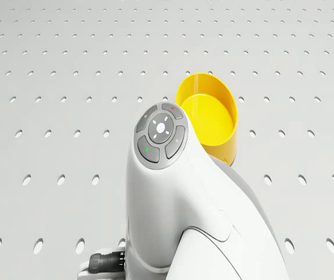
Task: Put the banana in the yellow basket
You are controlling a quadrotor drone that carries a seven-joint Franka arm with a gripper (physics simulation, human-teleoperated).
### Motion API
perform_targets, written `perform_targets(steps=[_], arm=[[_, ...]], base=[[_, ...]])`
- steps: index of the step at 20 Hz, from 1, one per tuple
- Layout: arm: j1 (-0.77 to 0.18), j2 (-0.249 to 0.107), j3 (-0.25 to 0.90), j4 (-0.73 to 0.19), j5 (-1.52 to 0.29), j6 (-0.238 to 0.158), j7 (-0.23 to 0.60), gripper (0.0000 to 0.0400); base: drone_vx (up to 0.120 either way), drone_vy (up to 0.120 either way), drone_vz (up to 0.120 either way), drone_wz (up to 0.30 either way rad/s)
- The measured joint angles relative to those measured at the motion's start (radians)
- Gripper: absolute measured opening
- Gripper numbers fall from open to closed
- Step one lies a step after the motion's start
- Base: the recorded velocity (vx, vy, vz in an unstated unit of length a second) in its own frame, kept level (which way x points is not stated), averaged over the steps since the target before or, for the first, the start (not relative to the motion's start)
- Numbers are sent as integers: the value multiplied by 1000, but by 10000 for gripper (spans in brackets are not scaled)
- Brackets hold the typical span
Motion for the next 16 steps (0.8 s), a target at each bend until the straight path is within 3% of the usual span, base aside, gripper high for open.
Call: perform_targets(steps=[2, 16], arm=[[-1, -1, 16, -3, 15, -4, -2, 193], [-7, -20, 48, -6, 51, 3, -6, 193]], base=[[0, 0, 120, 0], [0, 120, 120, 0]])
